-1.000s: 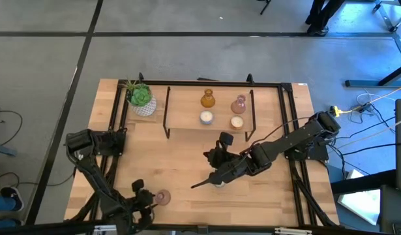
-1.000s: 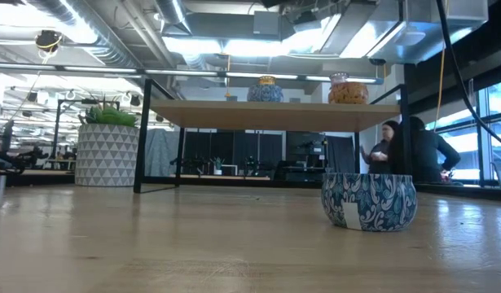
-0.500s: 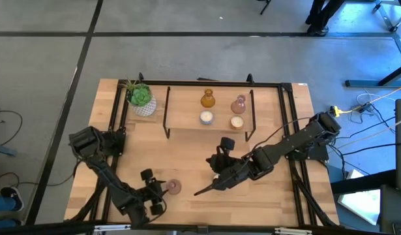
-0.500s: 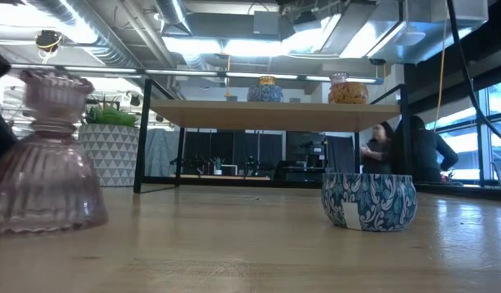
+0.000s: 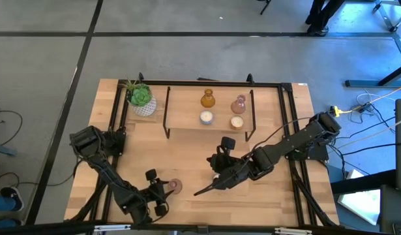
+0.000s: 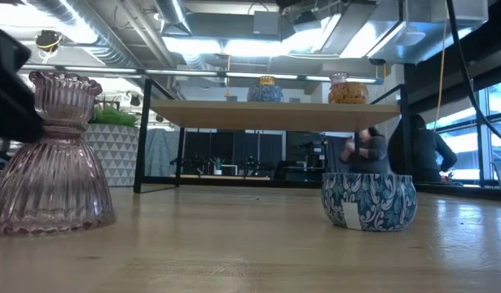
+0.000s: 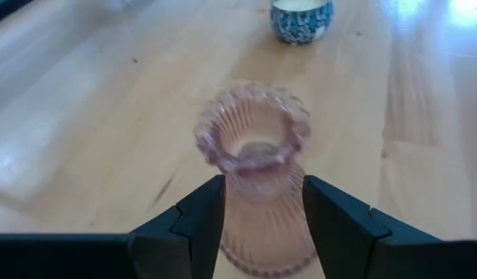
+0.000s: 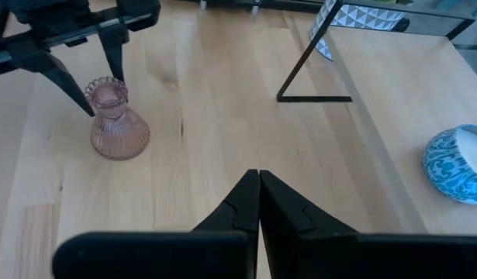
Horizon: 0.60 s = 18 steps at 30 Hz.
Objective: Pick & Place candle stick holders
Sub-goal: Put the pink candle holder on the shelf aligned with the yellow and pink candle holders
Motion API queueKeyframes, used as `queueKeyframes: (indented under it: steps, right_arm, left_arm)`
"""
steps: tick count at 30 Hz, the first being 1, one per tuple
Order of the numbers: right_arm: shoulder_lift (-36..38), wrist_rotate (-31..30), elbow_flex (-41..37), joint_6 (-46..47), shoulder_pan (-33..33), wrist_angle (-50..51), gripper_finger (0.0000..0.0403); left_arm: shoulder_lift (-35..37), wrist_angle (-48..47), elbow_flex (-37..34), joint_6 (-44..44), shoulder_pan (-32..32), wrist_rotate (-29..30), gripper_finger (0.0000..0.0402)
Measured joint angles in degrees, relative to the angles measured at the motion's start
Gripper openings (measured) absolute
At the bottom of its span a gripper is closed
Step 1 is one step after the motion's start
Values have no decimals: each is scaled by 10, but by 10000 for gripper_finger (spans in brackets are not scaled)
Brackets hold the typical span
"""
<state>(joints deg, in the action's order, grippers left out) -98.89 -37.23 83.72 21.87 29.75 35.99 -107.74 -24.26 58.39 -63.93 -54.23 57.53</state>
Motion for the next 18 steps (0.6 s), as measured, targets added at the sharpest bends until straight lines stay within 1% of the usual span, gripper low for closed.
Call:
queueKeyframes:
  steps: [6,11,14,18]
  right_arm:
    - [0,7,0,0,0,0,10]
    - [0,15,0,0,0,0,10]
    - [0,15,0,0,0,0,10]
    - [0,15,0,0,0,1,10]
  left_arm:
    - [0,1,0,21,22,2,168]
    - [0,6,-4,26,30,30,168]
    - [0,30,-24,25,37,42,168]
    - [0,107,-61,30,50,51,168]
